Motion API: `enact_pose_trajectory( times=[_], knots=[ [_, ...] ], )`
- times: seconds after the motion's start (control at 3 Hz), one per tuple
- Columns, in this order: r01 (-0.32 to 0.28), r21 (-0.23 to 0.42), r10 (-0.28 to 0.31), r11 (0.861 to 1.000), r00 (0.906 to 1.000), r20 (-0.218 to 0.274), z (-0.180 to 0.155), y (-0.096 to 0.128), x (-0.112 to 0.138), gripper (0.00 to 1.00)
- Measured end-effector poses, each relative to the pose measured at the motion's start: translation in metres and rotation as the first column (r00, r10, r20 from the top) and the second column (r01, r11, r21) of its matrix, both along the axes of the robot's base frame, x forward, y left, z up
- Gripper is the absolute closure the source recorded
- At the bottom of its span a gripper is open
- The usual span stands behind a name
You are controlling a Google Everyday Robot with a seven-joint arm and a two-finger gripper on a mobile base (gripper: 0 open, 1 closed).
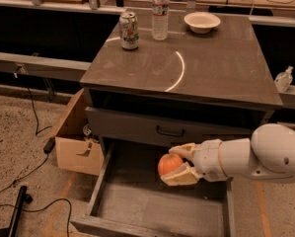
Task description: Place orange into middle drawer
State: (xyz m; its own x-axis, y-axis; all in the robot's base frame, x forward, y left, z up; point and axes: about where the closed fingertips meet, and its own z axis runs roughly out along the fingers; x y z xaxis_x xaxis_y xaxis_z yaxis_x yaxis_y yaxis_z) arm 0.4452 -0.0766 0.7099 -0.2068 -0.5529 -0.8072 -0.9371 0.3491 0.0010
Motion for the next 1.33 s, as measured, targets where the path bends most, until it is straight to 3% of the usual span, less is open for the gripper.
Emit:
enact_pose_trajectory(
  times=[0.67, 1.0, 1.33],
  knots=[
    [0.041, -0.006, -0.041, 0.999, 0.9983, -0.041, -0.122, 0.019, -0.002, 1.0],
    [0.087, -0.015, -0.087, 0.996, 0.996, -0.019, -0.132, 0.016, 0.009, 1.0],
    [0.087, -0.015, -0.087, 0.996, 0.996, -0.019, -0.132, 0.017, 0.009, 1.0]
  ],
)
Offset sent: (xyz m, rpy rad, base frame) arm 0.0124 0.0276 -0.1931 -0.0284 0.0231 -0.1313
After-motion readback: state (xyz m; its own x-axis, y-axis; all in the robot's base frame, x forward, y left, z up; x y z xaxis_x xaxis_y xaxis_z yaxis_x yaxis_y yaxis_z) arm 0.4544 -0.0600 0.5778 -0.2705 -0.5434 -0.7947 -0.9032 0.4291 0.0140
